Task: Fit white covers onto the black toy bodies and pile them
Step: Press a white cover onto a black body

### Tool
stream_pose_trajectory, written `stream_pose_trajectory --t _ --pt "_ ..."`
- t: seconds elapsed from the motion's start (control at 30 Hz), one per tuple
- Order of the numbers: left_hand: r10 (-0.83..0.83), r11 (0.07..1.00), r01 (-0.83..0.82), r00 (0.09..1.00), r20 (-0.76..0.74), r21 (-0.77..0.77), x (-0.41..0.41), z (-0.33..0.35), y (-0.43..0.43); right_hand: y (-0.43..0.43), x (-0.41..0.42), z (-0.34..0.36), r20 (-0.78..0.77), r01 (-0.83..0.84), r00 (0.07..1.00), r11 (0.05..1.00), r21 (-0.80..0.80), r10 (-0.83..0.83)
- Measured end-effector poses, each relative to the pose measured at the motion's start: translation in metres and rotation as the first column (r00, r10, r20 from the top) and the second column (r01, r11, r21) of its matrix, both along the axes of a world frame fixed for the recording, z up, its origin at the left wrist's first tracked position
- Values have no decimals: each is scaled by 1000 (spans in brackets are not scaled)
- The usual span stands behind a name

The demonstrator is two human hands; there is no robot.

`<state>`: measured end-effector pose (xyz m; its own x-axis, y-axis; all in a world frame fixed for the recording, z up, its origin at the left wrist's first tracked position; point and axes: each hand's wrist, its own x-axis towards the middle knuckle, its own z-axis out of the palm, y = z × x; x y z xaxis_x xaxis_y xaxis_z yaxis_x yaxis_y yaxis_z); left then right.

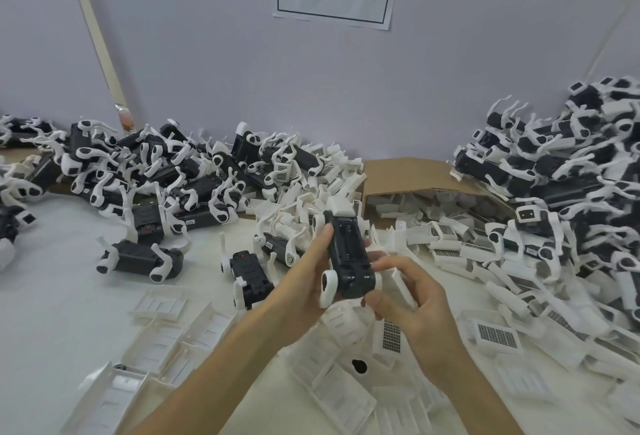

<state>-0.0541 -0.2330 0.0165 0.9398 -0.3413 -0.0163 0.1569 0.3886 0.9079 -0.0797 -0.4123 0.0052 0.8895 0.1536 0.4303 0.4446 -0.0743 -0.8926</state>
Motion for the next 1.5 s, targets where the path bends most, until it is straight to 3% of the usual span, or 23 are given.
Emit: stream_pose_trajectory --t 0.13,0.23,0.37,0.53,0.63,0.83,1.1,1.5 --pt "104 984 -103 995 3 -145 0 3 2 5 2 -2 39 110 993 993 -41 -109" --pt "134 985 -134 991 -9 -106 2 3 4 -1 5 -2 -14 175 985 980 98 -175" --pt "106 994 -106 994 -13 -30 -3 -2 -3 -11 7 -1 -26 138 990 965 225 -135" --pt "50 994 -61 992 115 94 -14 -10 -21 -6 6 -3 44 133 989 973 190 -143" --pt "89 992 -101 985 146 79 -18 -10 -25 -2 5 -5 75 138 986 983 121 -147" --pt "142 985 -154 979 148 75 -17 -7 -23 0 4 -2 124 185 975 983 16 -185" --pt "217 967 -233 965 147 99 -16 -6 -23 -5 6 -5 72 92 993 994 52 -96" --pt "212 976 -214 976 48 33 -18 -3 -23 -5 9 -7 58 41 997 999 34 -43"
